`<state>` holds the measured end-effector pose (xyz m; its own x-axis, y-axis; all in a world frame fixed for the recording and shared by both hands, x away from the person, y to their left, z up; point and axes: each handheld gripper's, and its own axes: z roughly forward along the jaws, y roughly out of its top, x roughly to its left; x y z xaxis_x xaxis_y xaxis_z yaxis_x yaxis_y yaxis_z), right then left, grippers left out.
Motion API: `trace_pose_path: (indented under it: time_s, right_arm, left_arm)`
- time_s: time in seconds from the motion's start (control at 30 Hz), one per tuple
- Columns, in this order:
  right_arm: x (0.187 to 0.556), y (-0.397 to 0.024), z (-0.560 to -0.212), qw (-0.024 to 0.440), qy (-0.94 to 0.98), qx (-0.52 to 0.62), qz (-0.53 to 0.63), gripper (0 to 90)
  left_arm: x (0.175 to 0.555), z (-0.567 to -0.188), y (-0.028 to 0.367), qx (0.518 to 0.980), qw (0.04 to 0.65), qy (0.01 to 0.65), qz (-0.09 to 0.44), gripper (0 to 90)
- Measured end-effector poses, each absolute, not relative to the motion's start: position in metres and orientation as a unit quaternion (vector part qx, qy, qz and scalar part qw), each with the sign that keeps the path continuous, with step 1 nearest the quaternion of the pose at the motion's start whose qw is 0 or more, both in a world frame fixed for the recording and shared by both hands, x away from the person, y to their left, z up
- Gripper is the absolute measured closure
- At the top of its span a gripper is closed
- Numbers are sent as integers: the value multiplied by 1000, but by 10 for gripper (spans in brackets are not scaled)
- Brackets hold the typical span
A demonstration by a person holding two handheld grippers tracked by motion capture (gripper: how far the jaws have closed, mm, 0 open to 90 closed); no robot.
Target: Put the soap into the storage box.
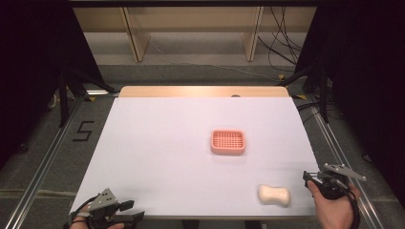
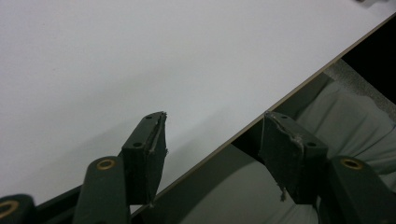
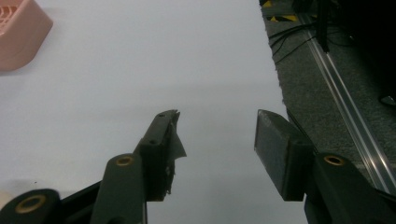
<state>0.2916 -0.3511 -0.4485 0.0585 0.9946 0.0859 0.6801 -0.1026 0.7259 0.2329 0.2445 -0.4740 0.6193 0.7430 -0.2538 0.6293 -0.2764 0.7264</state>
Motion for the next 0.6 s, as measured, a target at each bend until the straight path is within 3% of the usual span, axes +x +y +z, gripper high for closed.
trace_pose_path:
  time_s: [0.43, 0.47, 0.6]
  right_arm:
    - [302, -347, -451, 255, 700, 608, 273, 502]
    - [301, -343, -448, 236, 698, 621, 266, 505]
    - [309, -346, -441, 228, 766, 556, 228, 499]
  left_arm:
    - [232, -474, 244, 794, 423, 433, 61, 400]
    - [232, -474, 245, 797, 419, 431, 61, 400]
    - [233, -476, 244, 799, 413, 433, 69, 398]
